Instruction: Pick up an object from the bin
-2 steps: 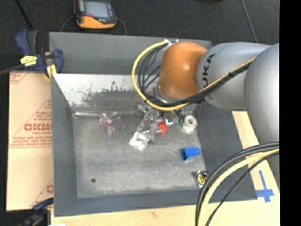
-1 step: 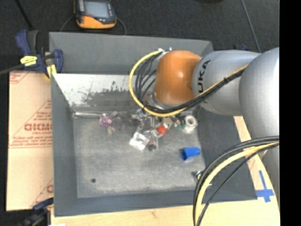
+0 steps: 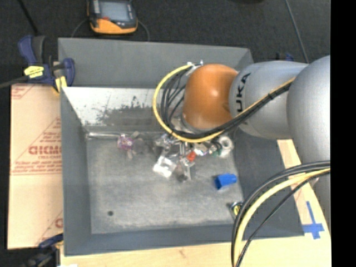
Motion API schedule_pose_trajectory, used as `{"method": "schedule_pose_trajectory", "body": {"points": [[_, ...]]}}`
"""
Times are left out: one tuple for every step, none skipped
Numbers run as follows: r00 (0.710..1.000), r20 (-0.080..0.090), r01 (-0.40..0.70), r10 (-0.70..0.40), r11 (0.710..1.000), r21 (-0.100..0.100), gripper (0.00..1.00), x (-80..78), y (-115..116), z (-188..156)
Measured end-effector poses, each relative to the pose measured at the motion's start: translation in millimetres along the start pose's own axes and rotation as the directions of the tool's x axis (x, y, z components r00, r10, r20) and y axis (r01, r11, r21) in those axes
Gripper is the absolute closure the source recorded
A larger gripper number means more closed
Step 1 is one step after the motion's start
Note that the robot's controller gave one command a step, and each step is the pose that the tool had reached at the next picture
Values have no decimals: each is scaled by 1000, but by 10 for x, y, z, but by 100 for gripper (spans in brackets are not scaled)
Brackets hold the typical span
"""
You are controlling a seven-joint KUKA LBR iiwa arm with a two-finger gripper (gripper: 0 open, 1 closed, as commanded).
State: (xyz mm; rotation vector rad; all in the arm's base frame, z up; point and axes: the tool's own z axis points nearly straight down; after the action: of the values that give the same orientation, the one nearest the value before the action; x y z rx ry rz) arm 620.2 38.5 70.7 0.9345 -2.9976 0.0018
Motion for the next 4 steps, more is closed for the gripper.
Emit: {"method": "schedule_pose_trajectory", "body": {"points": [[1000,3,-3,3,1000,0,100,-9,-3,-9],[1000,6,-9,9,1000,3,100,-13,-19,-473],[1000,5,-16,16,1000,2,100,-13,-32,-796],[1000,5,-23,23,1000,2,100,-13,-44,-1009]]}}
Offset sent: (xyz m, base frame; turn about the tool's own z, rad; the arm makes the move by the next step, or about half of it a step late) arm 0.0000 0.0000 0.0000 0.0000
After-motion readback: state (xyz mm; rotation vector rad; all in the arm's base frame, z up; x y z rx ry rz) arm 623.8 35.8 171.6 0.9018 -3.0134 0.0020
